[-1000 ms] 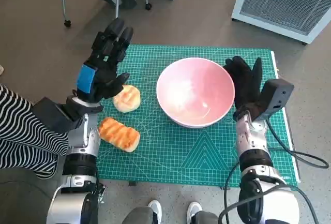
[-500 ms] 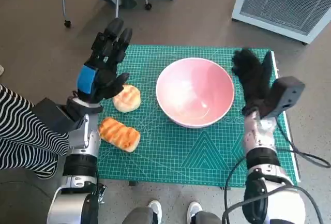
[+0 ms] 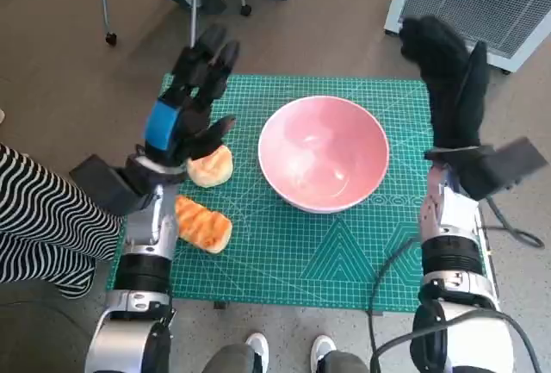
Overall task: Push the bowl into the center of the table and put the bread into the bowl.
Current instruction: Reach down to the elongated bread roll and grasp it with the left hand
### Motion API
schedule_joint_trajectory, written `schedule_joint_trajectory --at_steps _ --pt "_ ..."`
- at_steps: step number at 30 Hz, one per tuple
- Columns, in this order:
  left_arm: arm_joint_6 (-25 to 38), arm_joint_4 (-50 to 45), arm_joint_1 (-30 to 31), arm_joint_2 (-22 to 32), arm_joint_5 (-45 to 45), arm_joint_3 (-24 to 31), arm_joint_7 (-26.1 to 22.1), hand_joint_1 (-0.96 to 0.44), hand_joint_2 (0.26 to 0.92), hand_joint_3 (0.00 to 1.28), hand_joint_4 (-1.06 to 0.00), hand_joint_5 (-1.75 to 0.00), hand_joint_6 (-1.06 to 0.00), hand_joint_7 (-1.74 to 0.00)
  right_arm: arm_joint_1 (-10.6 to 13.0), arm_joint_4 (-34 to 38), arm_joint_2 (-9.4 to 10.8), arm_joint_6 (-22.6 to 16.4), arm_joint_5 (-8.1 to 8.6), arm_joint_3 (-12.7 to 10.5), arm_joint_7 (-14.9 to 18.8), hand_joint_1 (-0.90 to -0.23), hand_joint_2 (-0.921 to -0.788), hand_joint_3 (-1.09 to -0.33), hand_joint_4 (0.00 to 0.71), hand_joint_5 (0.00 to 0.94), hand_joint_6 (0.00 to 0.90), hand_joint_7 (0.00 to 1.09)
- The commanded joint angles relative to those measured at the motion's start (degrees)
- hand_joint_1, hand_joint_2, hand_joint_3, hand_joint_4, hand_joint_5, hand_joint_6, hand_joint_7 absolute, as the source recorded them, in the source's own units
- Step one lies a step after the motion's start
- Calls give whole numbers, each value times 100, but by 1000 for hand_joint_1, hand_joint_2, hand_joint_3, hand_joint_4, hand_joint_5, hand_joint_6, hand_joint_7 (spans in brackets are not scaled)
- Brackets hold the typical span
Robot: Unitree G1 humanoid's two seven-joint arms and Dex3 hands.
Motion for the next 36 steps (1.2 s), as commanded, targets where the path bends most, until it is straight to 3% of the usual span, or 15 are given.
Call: schedule_joint_trajectory --at_steps 1,8,15,26,32,36 --pt "214 -336 -250 -34 51 -134 30 -656 921 307 -117 -1 -4 -414 511 -884 19 87 115 215 138 -732 -921 -693 158 17 82 416" --pt "397 -508 -455 -30 -26 -224 -94 -628 921 331 -105 0 1 -431 927 -1951 -32 386 105 493 128 -749 -921 -681 169 18 79 441" --pt "296 -489 -642 -35 9 -281 -216 -623 920 334 -101 0 1 -445 1021 -2289 -97 624 99 651 118 -779 -921 -675 167 13 63 461" --pt "-34 -393 -696 131 218 -340 -354 -630 913 328 -106 -4 1 -443 1131 -2590 -186 951 -127 808 -64 -780 -921 -684 171 7 3 539" --pt "-203 -516 -559 594 555 -398 -562 -607 896 319 -113 -8 1 -433 1231 -2798 -214 1066 -166 819 -128 -783 -921 -684 175 8 -1 552" --pt "17 -796 -476 1440 907 -473 -1021 -560 863 303 -113 -8 1 -423 1264 -2875 -228 1108 -150 804 -160 -785 -921 -682 177 8 -1 555"
